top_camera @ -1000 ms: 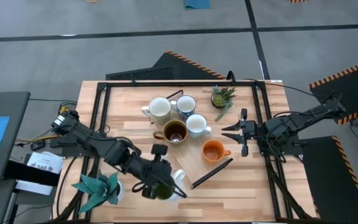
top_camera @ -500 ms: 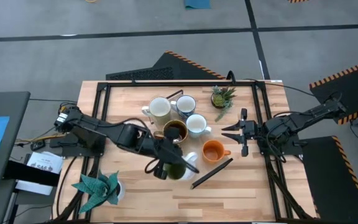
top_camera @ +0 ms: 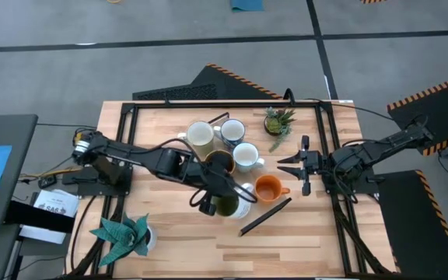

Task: Place coffee mugs
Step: Put the white mug on the shelf, then return to Home Position

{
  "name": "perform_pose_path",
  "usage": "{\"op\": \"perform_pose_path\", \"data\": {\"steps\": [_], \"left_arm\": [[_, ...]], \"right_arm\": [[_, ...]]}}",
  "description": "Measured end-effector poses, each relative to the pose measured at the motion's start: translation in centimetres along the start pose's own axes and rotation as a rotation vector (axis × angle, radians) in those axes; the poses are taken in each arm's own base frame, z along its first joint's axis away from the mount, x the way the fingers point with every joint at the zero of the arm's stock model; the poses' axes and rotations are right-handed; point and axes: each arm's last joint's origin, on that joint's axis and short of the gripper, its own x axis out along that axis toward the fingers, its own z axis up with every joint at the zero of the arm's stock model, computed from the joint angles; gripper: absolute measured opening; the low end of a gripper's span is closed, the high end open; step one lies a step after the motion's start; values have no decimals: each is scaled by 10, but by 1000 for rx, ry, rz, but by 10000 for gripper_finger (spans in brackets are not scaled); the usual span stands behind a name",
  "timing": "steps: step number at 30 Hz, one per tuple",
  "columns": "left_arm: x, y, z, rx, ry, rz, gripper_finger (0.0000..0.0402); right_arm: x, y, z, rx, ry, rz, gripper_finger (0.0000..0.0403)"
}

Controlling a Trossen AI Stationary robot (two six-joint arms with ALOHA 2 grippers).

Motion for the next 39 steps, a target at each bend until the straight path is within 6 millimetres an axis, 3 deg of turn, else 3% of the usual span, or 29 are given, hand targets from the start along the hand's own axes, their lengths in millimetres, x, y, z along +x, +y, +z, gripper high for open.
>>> {"op": "perform_pose_path", "data": {"steps": [4, 21, 25, 31, 35, 39], "left_arm": [[10, -2, -2, 8, 23, -6, 1], [7, 2, 0, 59, 31, 83, 75], [-10, 9, 13, 77, 24, 149, 101], [-60, 24, 26, 3, 77, 234, 120], [-88, 30, 15, -68, 6, 211, 109], [-107, 23, -15, -65, -152, 206, 78]], "right_arm": [[0, 0, 0, -3, 1, 0, 103], [0, 0, 0, 0, 0, 1, 103], [0, 0, 0, 0, 0, 2, 103], [0, 0, 0, 0, 0, 3, 103], [0, 0, 0, 0, 0, 3, 103], [0, 0, 0, 1, 0, 3, 103]]}}
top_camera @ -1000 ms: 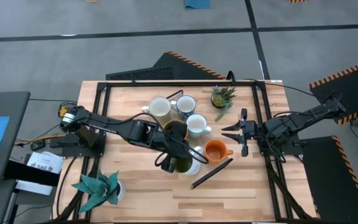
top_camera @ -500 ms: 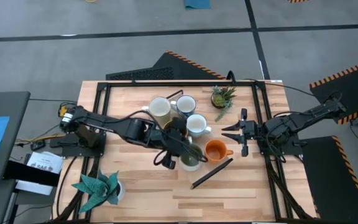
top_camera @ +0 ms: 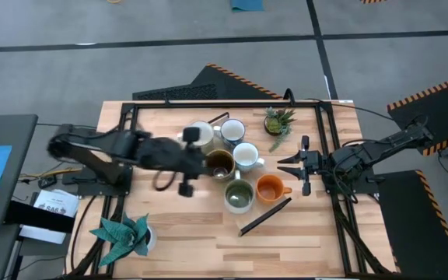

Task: Place coffee mugs
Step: Return to Home Position

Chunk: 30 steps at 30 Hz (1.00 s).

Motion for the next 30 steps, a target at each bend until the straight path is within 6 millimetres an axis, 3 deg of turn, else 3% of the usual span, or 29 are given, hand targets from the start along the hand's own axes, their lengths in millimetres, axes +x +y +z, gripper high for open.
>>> {"op": "perform_pose_path", "data": {"steps": [8, 15, 22, 30], "left_arm": [[-50, 2, -111, -76, -340, 96, 6], [-81, -3, -197, -185, -522, 67, 0], [-82, -19, -251, -254, -634, 35, 0], [-68, -35, -285, -280, -692, -21, 0]], "right_arm": [[0, 0, 0, 24, -1, 0, 103], [0, 0, 1, 32, -10, -1, 103], [0, 0, 2, 40, -15, -4, 103], [0, 0, 2, 70, -23, -6, 103]]}}
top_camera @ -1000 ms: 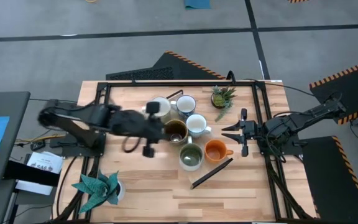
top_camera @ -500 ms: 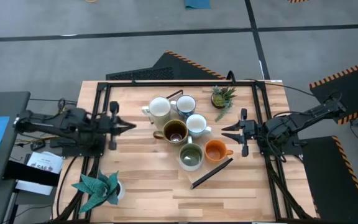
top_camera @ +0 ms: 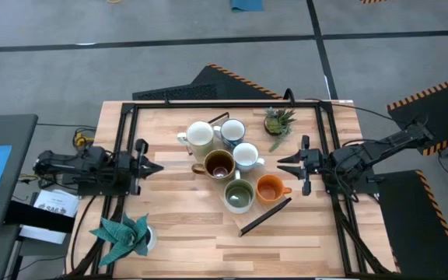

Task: Place coffee mugs
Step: Return to Home Position

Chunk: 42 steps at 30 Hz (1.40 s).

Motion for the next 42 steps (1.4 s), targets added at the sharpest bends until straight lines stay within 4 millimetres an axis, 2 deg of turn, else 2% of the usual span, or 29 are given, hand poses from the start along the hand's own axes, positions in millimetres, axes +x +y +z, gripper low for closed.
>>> {"op": "perform_pose_path", "data": {"steps": [13, 20, 25, 34, 39, 42], "left_arm": [[3, -2, -28, -2, 10, -20, 0], [3, -2, -28, -4, 2, -31, 0], [3, 1, -29, 10, 20, 76, 0], [3, 1, -39, 6, 122, 122, 0], [2, 1, -41, 1, 170, 99, 0], [2, 1, -41, 4, 170, 99, 0]], "right_arm": [[2, -6, -9, 41, 84, -46, 103], [1, -7, -17, 48, 162, -51, 103], [2, -7, -32, 36, 200, -29, 96], [-9, -33, -49, 75, 126, -81, 78], [-6, -48, -65, 130, 27, 5, 73], [-3, -54, -76, 106, -6, 30, 71]]}}
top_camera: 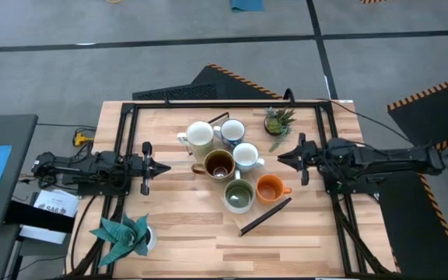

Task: Place coffee mugs
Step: Return to Home Position

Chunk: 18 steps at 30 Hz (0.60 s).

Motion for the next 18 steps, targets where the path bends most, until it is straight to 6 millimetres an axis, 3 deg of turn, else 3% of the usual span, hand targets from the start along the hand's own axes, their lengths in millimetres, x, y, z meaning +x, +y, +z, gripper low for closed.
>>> {"op": "perform_pose_path", "data": {"steps": [8, 18], "left_arm": [[0, 0, 0, 0, 4, 0, 0], [0, 0, 0, -1, 5, 2, 0]], "right_arm": [[0, -7, -36, -42, 11, -13, 71], [-12, -6, -37, -35, -15, 16, 71]]}}
